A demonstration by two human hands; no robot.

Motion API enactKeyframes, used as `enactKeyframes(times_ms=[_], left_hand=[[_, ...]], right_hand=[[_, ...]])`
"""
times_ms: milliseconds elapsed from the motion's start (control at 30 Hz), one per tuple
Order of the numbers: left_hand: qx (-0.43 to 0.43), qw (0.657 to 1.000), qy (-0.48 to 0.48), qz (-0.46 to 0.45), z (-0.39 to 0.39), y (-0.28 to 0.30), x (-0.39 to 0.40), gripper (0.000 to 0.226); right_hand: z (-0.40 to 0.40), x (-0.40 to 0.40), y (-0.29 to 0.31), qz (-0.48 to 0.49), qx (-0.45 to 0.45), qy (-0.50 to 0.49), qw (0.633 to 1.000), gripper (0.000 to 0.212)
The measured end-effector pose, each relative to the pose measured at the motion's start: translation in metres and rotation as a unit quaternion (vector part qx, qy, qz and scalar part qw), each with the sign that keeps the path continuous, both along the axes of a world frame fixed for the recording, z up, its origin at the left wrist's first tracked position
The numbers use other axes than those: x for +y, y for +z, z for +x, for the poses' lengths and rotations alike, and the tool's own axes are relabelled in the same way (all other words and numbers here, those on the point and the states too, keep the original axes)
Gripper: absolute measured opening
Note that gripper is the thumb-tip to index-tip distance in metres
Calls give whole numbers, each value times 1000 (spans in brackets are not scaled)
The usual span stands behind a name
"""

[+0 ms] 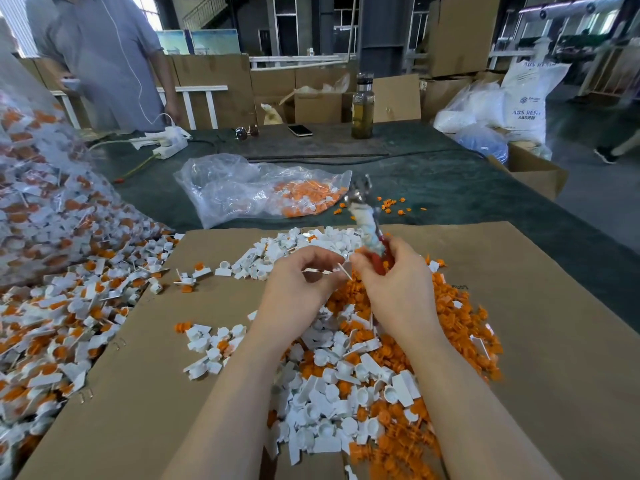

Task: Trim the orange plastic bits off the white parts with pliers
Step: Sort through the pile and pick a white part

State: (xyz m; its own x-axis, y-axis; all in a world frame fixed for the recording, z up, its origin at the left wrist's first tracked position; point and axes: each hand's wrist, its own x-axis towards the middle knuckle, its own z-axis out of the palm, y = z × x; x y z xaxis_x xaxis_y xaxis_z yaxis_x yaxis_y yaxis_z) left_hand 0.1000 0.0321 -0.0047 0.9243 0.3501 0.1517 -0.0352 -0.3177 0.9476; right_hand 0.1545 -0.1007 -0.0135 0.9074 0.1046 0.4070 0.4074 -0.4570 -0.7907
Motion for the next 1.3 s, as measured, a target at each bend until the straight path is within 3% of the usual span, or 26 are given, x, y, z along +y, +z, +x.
enactKeyframes(times_ms=[100,167,500,1133,1300], left_hand=[[3,999,-24,-27,-1,1,-6,14],[-3,998,-31,-47,-1,2,-7,15],[-18,994,-16,-107,-1,-1,-7,16],[-6,966,-44,-254,2,1,-16,16],[-21,968,-28,-249,2,-1,-14,18]], right_hand=[[-3,1,4,116,30,33,992,13],[-5,2,6,143,43,51,987,12],[-5,2,3,30,19,49,998,14],[-6,4,2,29,-13,-6,999,18],[-8,5,3,16,-20,-6,1000,20]])
